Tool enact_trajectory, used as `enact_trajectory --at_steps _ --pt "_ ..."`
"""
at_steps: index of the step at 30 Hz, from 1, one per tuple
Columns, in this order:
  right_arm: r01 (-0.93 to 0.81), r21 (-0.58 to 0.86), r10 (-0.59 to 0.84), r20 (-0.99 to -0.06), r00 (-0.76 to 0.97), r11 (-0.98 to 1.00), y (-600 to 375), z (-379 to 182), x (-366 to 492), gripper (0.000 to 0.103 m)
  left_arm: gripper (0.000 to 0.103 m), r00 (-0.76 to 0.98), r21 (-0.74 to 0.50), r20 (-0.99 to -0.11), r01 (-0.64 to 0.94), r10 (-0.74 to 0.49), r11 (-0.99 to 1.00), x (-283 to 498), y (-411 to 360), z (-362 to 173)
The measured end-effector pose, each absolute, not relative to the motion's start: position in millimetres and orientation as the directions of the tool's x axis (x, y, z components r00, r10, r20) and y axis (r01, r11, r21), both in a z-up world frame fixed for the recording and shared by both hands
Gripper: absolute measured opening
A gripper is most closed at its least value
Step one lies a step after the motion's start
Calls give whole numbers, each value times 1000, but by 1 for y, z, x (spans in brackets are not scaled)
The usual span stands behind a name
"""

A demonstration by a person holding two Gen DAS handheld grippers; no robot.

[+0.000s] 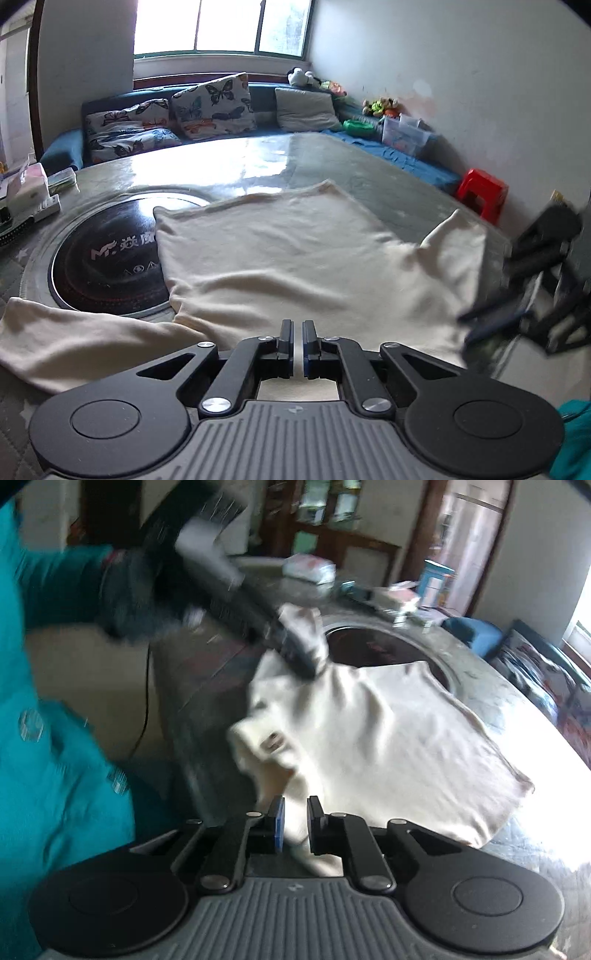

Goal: Fold clothes

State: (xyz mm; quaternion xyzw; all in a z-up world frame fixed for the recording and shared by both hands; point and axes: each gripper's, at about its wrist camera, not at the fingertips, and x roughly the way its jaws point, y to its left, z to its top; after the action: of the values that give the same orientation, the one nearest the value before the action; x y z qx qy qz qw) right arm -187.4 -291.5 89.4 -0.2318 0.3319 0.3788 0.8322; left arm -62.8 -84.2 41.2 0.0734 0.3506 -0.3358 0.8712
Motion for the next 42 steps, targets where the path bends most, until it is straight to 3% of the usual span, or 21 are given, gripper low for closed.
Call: enact_trajectory --at_steps 7,13,22,27,31,42 --pt "-716 -112 427 -735 526 689 -292 75 -160 21 6 507 -125 -728 564 -462 816 -65 -59 20" --pt "-732 -80 415 -780 468 677 -291 57 -148 21 7 483 -141 -749 554 -454 821 -67 -45 27" --pt "-621 -24 396 -751 529 783 -304 65 -89 23 7 543 -196 -676 519 -498 832 -19 -75 39" --pt "-551 -10 351 -761 546 835 -316 55 -60 24 7 539 -182 -726 449 -428 875 -2 -63 19" --pt "-496 7 322 -769 552 869 -338 52 -53 26 7 525 -246 -715 428 -461 869 -8 -41 20" --pt "-361 58 279 -751 599 931 -359 60 11 27 12 538 -217 -712 442 -450 870 -2 -53 21"
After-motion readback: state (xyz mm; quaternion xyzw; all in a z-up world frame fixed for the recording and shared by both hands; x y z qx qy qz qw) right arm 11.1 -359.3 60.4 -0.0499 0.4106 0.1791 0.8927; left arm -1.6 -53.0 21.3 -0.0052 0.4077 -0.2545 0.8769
